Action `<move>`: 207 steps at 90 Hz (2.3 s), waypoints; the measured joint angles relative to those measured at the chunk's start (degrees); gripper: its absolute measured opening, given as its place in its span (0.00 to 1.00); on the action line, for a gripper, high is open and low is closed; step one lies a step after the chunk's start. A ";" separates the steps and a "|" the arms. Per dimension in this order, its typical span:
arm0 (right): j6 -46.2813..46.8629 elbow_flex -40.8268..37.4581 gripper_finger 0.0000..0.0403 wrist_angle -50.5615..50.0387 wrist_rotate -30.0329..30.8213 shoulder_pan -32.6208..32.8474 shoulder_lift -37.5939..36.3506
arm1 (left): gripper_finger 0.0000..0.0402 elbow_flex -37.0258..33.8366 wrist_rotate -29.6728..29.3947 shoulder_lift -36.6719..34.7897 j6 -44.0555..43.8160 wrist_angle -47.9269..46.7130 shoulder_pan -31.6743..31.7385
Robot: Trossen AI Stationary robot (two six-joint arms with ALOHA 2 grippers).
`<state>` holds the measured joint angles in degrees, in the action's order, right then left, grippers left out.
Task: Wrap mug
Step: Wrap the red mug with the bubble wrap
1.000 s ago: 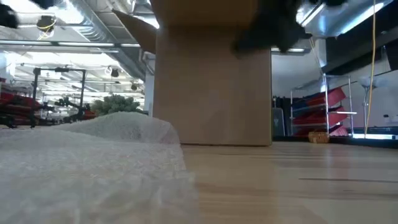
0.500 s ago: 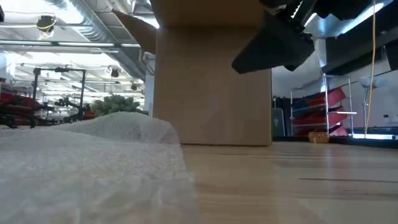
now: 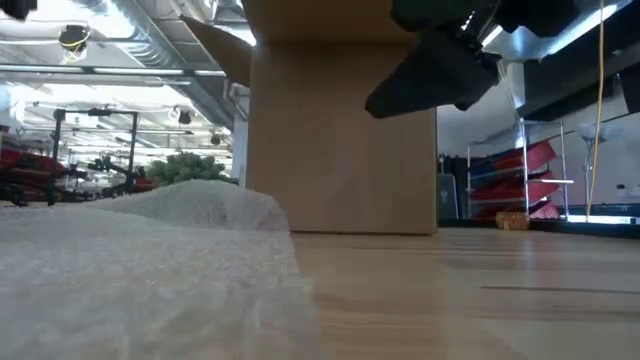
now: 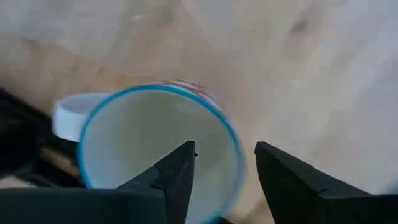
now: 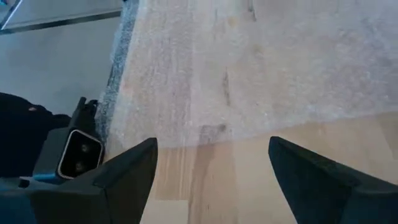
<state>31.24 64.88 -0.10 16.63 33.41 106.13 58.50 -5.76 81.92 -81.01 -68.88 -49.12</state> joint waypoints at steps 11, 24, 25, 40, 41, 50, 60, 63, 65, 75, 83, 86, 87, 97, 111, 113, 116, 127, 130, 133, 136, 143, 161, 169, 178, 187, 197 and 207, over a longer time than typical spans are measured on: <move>-0.37 0.00 0.73 0.42 0.92 -0.07 0.00 | 0.39 0.00 0.43 4.18 4.19 2.14 0.00; -2.43 0.04 0.73 4.00 1.10 -0.61 2.49 | 0.33 0.00 0.40 7.87 7.88 4.50 0.00; -2.72 0.03 0.73 4.57 0.99 -0.79 2.83 | 0.33 0.00 0.39 8.09 8.07 4.59 0.00; -7.11 0.02 0.73 10.34 1.54 -2.01 7.25 | 0.11 0.00 0.49 10.00 8.94 5.71 0.00; -7.46 0.02 0.73 10.61 1.58 -2.06 7.47 | 0.09 0.00 0.48 10.00 8.96 5.80 0.00; -10.31 0.02 0.70 13.05 2.34 -2.77 9.52 | 0.02 -0.02 0.55 9.80 8.85 5.96 0.02; -10.60 0.02 0.62 13.51 1.96 -3.27 11.54 | 0.01 0.39 0.57 8.72 9.05 6.17 0.07; -10.56 0.02 0.60 13.13 1.74 -3.52 12.05 | 0.01 0.47 0.58 8.28 9.03 6.16 0.23; -10.56 0.02 0.57 12.83 1.47 -3.54 12.32 | 0.01 0.64 0.57 7.94 9.04 6.04 0.35; -9.08 0.02 0.46 7.89 -1.74 -3.49 12.76 | 0.01 1.87 -1.32 6.48 8.75 5.70 0.52; -7.01 0.29 0.36 3.72 -3.55 -3.48 12.47 | 0.01 3.26 -3.06 5.50 8.63 5.30 0.53; -6.42 0.37 0.32 2.15 -4.44 -3.50 12.19 | 0.01 3.76 -3.66 5.10 8.71 5.23 0.56; -6.29 0.37 0.31 1.42 -4.69 -3.51 12.14 | 0.01 3.95 -3.80 4.95 8.74 5.17 0.61; -5.17 0.48 0.18 -2.94 -6.94 -3.54 11.32 | 0.01 5.09 -5.07 4.04 9.58 5.41 1.47; -4.65 0.39 0.04 -6.93 -9.19 -3.22 10.04 | 0.01 6.79 -6.37 3.68 12.65 5.81 3.41; -4.66 0.37 0.02 -7.58 -9.17 -3.11 9.80 | 0.01 6.94 -6.61 3.68 12.96 6.17 3.61; -4.68 0.37 0.01 -8.91 -9.32 -2.82 9.27 | 0.00 6.97 -6.91 3.68 13.83 7.05 3.94; -4.40 0.08 0.02 -16.03 -10.65 -1.96 6.51 | 0.00 6.97 -7.25 3.71 17.30 11.29 5.52; -4.15 -0.12 0.02 -17.05 -10.85 -1.69 5.54 | 0.00 6.97 -7.34 3.71 18.32 12.20 5.96; -4.08 -0.34 0.02 -17.43 -10.55 -1.41 4.69 | 0.00 6.97 -7.44 3.71 19.03 12.86 6.35; -4.26 -0.51 0.02 -15.76 -10.20 -1.38 4.11 | 0.00 6.97 -7.45 3.71 19.93 13.38 6.81; -5.75 -0.28 0.01 -3.93 -8.15 -1.36 3.78 | 0.00 6.97 -7.48 3.71 21.94 14.36 7.90; -12.03 0.15 0.00 20.26 -2.95 -2.67 11.68 | 0.00 6.95 -8.56 3.71 24.71 15.39 10.17; -11.95 1.80 0.00 21.57 -2.44 -3.14 15.47 | 0.00 6.95 -8.59 3.71 25.00 16.09 10.36; -11.53 3.32 0.00 20.63 -3.68 -3.13 18.79 | 0.00 6.95 -8.46 3.71 25.34 16.01 10.50; -10.01 3.93 0.00 14.06 -5.16 -2.97 18.53 | 0.00 6.95 -8.45 3.71 25.36 16.02 10.40; -8.32 4.09 0.00 3.85 -8.15 -2.49 15.89 | 0.00 6.95 -8.50 3.71 25.30 16.08 10.22; -7.37 4.17 0.00 -8.26 -8.89 -1.35 12.32 | 0.00 6.95 -8.44 3.71 25.77 16.02 10.49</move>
<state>23.88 69.06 -8.36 7.75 32.06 118.45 65.45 -14.20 85.62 -55.24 -52.86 -38.63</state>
